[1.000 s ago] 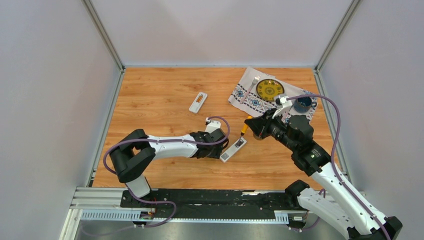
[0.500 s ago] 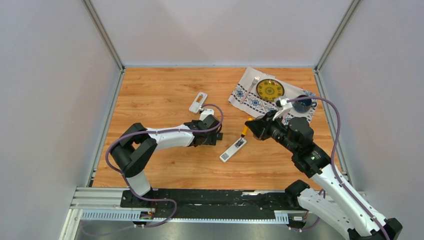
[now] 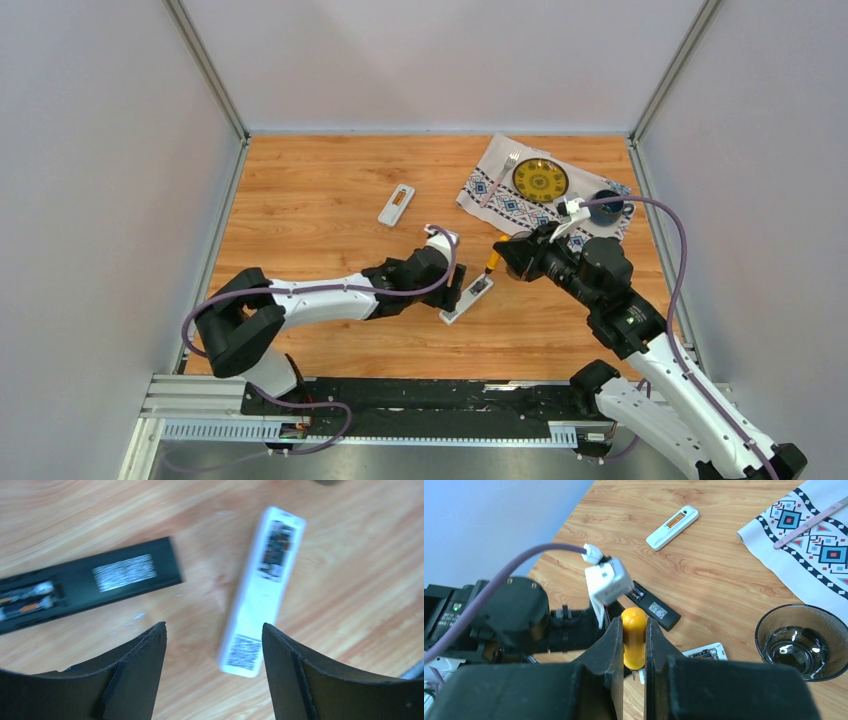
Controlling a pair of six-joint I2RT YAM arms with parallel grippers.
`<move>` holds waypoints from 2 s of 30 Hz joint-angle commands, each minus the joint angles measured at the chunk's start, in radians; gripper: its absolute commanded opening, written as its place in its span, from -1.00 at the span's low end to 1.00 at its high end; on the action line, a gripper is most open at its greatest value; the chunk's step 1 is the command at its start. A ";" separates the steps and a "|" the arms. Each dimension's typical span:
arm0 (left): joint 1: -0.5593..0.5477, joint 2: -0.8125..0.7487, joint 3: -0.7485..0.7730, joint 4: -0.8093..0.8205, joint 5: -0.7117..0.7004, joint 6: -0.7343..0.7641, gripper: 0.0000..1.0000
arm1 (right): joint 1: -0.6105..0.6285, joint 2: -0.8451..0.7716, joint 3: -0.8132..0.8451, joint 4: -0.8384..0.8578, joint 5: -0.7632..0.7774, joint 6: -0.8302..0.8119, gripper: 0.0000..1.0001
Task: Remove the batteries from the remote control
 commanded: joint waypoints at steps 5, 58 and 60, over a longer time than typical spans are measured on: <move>-0.152 0.189 0.188 -0.060 -0.065 0.077 0.51 | -0.026 -0.025 -0.001 0.017 -0.014 0.005 -1.00; -0.225 -0.178 -0.215 -0.179 -0.073 0.081 0.08 | -0.037 0.270 -0.159 0.344 -0.203 0.144 -1.00; -0.230 -0.174 -0.213 -0.183 -0.076 0.081 0.06 | -0.034 0.286 -0.154 0.345 -0.186 0.134 -1.00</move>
